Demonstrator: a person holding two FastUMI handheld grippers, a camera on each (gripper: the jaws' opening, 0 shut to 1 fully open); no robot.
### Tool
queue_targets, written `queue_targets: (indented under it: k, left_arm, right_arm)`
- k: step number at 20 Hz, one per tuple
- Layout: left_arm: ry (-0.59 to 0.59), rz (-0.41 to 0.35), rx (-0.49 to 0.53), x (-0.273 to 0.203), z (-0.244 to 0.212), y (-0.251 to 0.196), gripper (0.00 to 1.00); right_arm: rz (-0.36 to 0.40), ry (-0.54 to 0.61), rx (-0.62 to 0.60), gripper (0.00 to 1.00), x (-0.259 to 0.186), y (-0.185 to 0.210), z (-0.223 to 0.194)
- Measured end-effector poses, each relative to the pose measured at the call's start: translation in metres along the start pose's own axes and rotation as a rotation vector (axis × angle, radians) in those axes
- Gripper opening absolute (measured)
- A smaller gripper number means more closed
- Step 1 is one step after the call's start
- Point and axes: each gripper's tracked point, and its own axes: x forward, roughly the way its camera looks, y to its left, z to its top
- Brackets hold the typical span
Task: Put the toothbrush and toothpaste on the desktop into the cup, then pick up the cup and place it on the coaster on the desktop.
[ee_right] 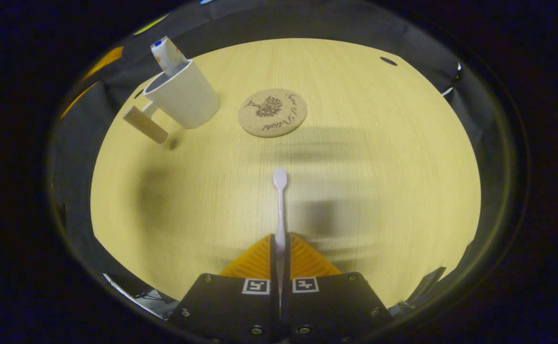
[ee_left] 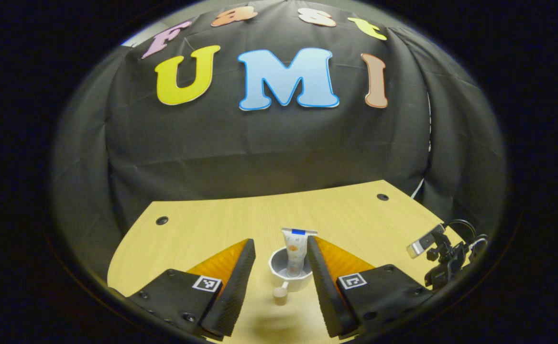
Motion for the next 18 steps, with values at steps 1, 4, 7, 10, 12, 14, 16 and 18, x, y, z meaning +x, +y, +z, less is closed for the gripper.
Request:
queue_targets:
  k: [1,4,7,10,12,14,16,18]
  left_arm:
    - [0.002,0.012,-0.009,-0.005,-0.003,0.008,0.75]
    - [0.013,0.044,-0.036,-0.020,-0.012,0.031,0.73]
    - [0.032,0.074,-0.054,-0.031,-0.024,0.053,0.73]
    - [0.045,0.099,-0.072,-0.044,-0.032,0.076,0.73]
    - [0.053,0.115,-0.080,-0.051,-0.037,0.091,0.73]
    - [0.064,0.133,-0.093,-0.057,-0.043,0.104,0.73]
    - [0.074,0.143,-0.113,-0.066,-0.048,0.112,0.75]
    - [0.086,0.154,-0.125,-0.072,-0.054,0.120,0.75]
  right_arm:
    - [0.006,-0.016,0.002,0.03,-0.002,0.004,0.005]
    - [0.031,-0.093,0.017,0.03,-0.017,0.016,0.037]
    - [0.070,-0.182,0.064,0.03,-0.035,0.032,0.077]
    - [0.112,-0.264,0.107,0.02,-0.054,0.049,0.122]
    - [0.143,-0.321,0.123,0.02,-0.070,0.063,0.149]
    - [0.173,-0.373,0.145,0.02,-0.087,0.077,0.181]
    - [0.199,-0.414,0.190,0.03,-0.093,0.087,0.210]
    - [0.216,-0.448,0.249,0.02,-0.091,0.092,0.234]
